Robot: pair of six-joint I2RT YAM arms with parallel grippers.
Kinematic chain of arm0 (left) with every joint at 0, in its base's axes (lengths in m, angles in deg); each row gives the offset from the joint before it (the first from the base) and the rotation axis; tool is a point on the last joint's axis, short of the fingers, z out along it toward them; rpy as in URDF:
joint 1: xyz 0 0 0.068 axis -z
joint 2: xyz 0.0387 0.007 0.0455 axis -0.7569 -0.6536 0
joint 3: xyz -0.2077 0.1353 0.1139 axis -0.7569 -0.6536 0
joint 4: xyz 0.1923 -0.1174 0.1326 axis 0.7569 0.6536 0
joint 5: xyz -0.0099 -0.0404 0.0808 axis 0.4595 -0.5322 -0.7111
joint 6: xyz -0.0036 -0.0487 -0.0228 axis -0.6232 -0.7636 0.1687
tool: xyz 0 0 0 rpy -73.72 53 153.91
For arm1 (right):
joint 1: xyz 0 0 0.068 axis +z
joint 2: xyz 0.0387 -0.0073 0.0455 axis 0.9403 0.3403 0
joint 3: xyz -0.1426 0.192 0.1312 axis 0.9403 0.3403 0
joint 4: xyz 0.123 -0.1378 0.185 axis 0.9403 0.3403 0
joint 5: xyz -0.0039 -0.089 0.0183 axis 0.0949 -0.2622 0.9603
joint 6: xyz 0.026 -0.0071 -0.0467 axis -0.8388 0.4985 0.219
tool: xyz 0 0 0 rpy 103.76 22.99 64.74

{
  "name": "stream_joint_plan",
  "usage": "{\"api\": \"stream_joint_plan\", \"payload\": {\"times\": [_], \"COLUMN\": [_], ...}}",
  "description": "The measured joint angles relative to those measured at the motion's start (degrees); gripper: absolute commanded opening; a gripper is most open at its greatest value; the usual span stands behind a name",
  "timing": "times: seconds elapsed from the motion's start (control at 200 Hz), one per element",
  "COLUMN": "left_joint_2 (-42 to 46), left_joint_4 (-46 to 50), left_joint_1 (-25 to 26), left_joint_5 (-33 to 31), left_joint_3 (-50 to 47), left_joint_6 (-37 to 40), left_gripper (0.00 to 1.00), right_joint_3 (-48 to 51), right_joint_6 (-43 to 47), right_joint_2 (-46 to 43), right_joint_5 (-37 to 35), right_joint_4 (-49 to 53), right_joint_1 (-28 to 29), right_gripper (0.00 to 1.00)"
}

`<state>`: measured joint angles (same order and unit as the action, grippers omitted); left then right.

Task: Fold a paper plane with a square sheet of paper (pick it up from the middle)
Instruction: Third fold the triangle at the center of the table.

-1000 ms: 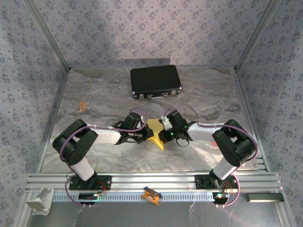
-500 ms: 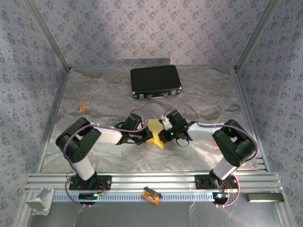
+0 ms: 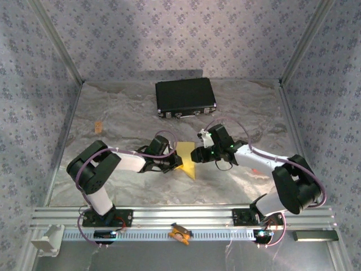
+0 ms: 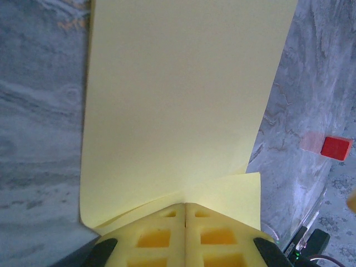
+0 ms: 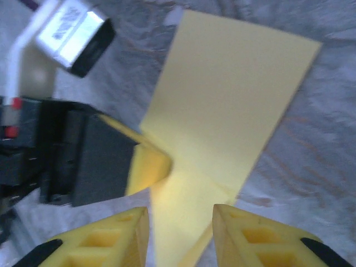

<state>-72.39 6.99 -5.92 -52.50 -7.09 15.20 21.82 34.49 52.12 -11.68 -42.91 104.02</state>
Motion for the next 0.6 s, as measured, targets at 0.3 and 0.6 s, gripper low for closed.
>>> {"api": "stream_joint_plan", "payload": {"times": [0.3,0.6], "left_joint_2": [-0.11,-0.33], "left_joint_4": [-0.24,-0.52], "left_joint_1": [0.00,0.00], "left_joint_5": [0.00,0.04], "left_joint_3": [0.00,0.07], "left_joint_6": [0.00,0.15], "left_gripper": [0.05,0.05], "right_joint_3": [-4.39,-6.54], "right_joint_6": [-1.44,-1.14], "right_joint_2": [6.82,12.15], "right_joint_5": [5.99,3.82], "right_joint_4": [3.39,5.97], "right_joint_1": [7.61,10.45], "right_gripper": [0.05,0.04]}}
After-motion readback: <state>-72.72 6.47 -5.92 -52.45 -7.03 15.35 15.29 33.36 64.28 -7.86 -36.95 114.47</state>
